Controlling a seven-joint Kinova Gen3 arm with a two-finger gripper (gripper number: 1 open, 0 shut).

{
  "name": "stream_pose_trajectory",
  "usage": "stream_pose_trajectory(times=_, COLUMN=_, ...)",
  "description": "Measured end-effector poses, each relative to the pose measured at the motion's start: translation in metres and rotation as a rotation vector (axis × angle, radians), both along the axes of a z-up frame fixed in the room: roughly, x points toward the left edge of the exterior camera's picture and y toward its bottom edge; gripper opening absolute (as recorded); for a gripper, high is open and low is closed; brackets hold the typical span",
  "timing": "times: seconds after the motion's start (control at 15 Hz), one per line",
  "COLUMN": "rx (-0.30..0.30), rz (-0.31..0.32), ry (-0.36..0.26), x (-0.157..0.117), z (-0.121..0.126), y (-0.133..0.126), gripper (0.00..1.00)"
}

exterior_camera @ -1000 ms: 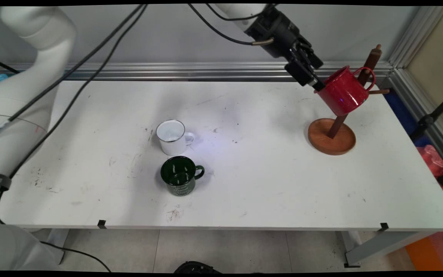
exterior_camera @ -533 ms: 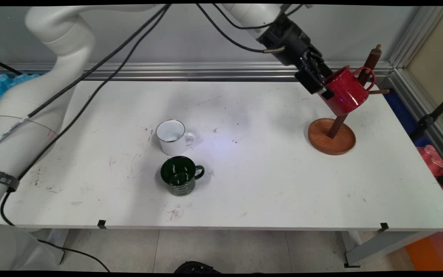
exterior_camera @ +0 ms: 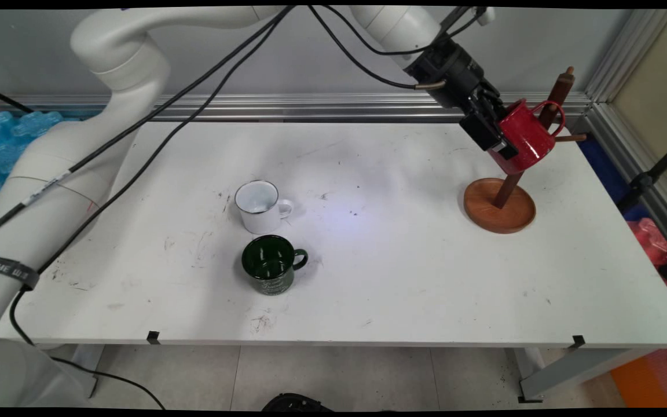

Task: Pick up the red mug from the rack, then place the picked object on the table

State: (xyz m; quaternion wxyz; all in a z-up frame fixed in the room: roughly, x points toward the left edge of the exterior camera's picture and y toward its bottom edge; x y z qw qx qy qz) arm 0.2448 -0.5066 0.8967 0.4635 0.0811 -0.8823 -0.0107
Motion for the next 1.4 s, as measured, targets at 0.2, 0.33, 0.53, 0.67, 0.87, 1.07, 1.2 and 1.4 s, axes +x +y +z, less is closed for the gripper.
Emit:
stream_pose_trajectory(times=0.2, rx=0.006, rz=-0.008, ry=0.002, x=-0.004, z=-0.004, y=-0.004, gripper=0.0)
stream_pose_trajectory(times=0.33, rx=0.011, rz=-0.013, ry=0.005, x=-0.007, z=-0.005, y=-0.006, gripper=0.0)
stream_pose_trajectory(times=0.53, rx=0.022, rz=-0.022, ry=0.013, x=-0.012, z=-0.007, y=-0.007, gripper=0.0)
stream_pose_trajectory(times=0.67, rx=0.029, rz=-0.026, ry=0.018, x=-0.013, z=-0.006, y=-0.007, gripper=0.0)
stream_pose_trajectory(times=0.87, rx=0.036, rz=-0.035, ry=0.023, x=-0.016, z=-0.005, y=-0.007, gripper=0.0)
stream_pose_trajectory(times=1.07, rx=0.044, rz=-0.044, ry=0.029, x=-0.017, z=-0.003, y=-0.004, gripper=0.0)
stream_pose_trajectory(times=1.2, rx=0.047, rz=-0.05, ry=0.033, x=-0.018, z=0.0, y=-0.002, gripper=0.0)
stream_pose_trajectory(times=1.4, rx=0.049, rz=-0.058, ry=0.041, x=-0.018, z=0.006, y=0.002, gripper=0.0)
